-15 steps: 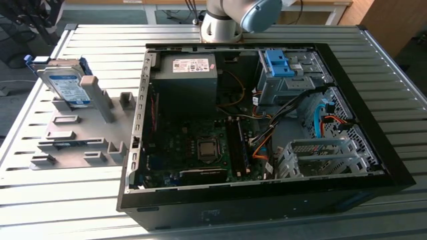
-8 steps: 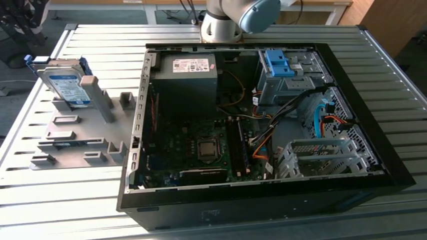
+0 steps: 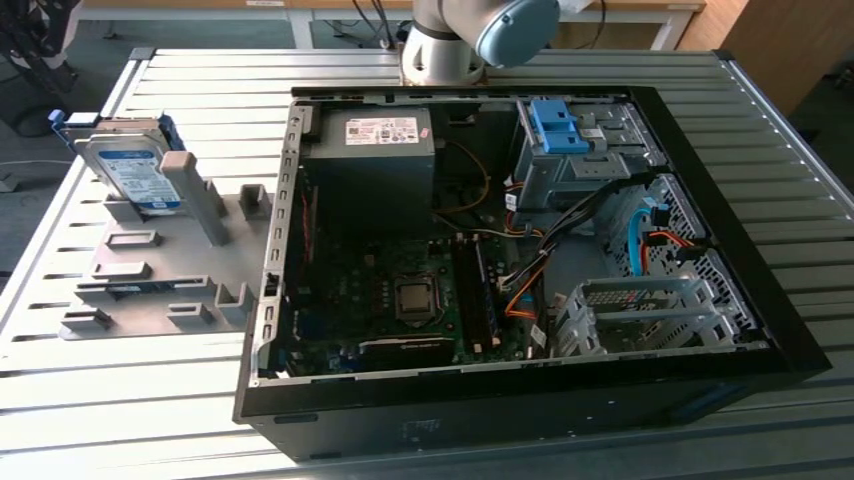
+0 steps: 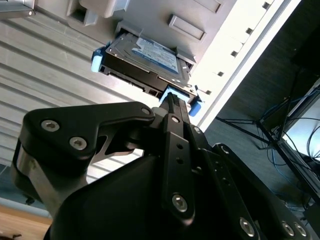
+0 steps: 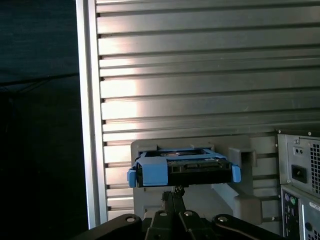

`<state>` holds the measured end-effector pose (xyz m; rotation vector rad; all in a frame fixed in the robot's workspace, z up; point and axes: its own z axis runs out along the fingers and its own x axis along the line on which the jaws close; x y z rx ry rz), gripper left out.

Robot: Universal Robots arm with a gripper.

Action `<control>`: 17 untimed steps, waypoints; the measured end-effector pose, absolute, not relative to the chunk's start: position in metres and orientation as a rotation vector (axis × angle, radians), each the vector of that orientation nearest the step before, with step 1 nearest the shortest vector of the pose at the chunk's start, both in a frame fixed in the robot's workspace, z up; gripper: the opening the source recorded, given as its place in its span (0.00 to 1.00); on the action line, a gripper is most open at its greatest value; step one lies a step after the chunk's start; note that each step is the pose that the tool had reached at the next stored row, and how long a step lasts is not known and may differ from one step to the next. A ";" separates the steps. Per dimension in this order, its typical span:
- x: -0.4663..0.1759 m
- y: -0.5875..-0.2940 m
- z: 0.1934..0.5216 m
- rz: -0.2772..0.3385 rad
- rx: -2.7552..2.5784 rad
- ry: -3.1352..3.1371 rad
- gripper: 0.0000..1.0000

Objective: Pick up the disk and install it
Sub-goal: 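Reach for the disk, then pick up the disk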

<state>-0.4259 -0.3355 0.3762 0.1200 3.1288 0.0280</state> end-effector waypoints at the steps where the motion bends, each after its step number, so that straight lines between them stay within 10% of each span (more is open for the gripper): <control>1: -0.426 -0.335 0.376 0.028 0.120 3.129 0.11; 17: -0.426 -0.335 0.376 0.028 0.120 3.129 0.11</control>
